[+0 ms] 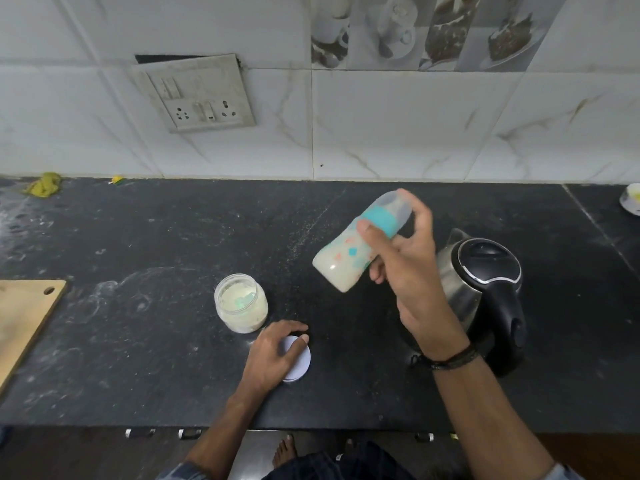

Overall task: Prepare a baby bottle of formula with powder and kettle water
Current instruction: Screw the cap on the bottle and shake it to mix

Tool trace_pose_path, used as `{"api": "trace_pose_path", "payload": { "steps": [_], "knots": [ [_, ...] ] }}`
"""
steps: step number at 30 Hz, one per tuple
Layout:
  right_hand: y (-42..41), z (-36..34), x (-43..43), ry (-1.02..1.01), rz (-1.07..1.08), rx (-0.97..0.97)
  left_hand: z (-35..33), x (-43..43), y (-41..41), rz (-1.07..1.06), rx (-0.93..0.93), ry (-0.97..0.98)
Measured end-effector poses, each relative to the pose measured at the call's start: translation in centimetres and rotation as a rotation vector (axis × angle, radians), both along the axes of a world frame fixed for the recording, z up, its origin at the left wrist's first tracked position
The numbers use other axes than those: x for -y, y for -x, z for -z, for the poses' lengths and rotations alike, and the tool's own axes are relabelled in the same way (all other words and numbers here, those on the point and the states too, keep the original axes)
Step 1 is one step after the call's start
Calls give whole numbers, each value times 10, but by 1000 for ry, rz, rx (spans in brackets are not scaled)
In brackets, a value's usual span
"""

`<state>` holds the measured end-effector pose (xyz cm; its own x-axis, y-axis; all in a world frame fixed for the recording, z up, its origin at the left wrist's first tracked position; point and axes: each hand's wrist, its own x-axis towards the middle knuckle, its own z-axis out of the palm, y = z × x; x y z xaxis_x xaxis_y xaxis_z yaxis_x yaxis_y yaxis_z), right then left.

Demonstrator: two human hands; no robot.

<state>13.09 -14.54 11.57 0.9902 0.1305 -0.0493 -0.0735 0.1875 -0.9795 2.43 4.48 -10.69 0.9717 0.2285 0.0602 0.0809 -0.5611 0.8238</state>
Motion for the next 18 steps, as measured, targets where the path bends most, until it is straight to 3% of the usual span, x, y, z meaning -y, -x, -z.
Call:
{"api": "trace_pose_path", "payload": {
  "steps": [3,7,12,16,18],
  "knots": [
    [-6,-7,4,-115,169,-6,0,1,-1,-10,-3,0],
    [-4,-2,6,90,-31,-8,1,0,0,-6,8,12],
    [-2,-6,7,-143,213,-13,-1,1,-1,-11,-2,9],
    [3,-3,5,71,-2,0,0,0,0,-1,14,10],
    [5,-6,5,-7,68,40,0,0,-1,0,11,10]
  ]
}}
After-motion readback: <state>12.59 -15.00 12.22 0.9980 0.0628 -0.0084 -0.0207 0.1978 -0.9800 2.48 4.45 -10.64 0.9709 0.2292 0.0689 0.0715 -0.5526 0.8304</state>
